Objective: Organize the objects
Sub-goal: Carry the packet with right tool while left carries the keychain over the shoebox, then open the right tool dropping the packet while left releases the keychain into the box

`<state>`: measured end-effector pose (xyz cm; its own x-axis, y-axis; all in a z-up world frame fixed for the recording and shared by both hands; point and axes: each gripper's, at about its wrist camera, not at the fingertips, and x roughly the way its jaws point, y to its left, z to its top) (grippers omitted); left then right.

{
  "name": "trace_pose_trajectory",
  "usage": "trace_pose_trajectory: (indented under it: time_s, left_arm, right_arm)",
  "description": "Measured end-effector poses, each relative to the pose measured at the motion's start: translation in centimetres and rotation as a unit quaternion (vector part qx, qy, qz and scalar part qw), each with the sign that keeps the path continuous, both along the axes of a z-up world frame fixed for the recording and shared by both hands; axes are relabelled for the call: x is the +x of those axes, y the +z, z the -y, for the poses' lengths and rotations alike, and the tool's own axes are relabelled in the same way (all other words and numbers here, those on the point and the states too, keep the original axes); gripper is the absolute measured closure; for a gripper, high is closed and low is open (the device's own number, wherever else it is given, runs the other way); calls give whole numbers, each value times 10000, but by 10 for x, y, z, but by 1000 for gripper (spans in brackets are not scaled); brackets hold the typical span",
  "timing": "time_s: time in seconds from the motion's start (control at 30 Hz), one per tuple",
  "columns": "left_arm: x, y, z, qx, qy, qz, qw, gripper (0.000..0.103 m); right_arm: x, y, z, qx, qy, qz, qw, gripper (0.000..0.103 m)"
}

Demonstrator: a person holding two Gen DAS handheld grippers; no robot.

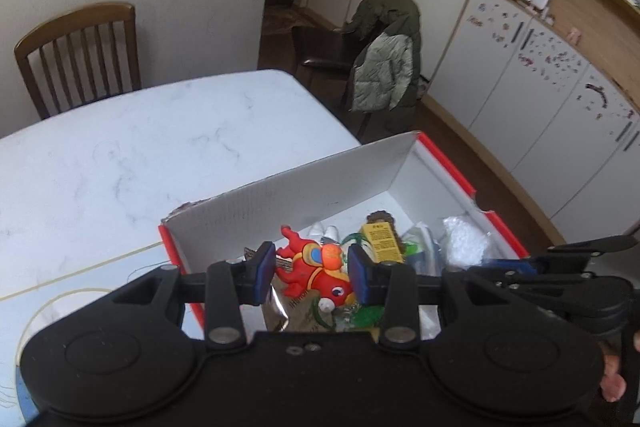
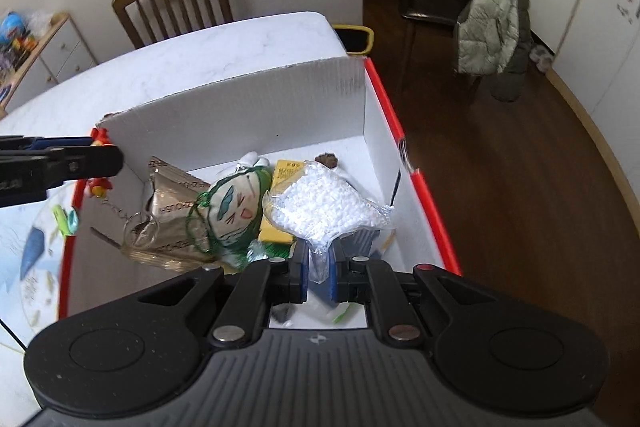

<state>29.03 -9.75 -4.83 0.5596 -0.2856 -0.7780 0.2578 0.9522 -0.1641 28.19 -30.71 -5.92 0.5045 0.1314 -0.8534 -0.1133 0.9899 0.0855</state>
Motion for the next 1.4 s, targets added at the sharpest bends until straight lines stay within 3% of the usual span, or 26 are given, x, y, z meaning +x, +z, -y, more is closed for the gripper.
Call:
trace_pose_trajectory:
  time_s: [0.47, 1.03, 1.23, 1.4]
  left_arm:
    - [39, -48, 29, 607, 104, -295, 9977, 66]
    - [52, -81, 46, 1044, 61, -731, 9918, 65]
    - [52, -80, 48, 1049, 89, -734, 9917, 62]
    - [47, -74, 47, 1020, 145, -656, 9925, 51]
  right_arm:
    - [41, -30, -7, 24, 765, -384, 9963, 94]
    - [47, -28, 4, 334, 735, -573, 9951, 93]
    - [46, -25, 9, 439, 747, -570, 9946, 87]
    - [40, -21, 11, 520, 827, -496, 9940, 73]
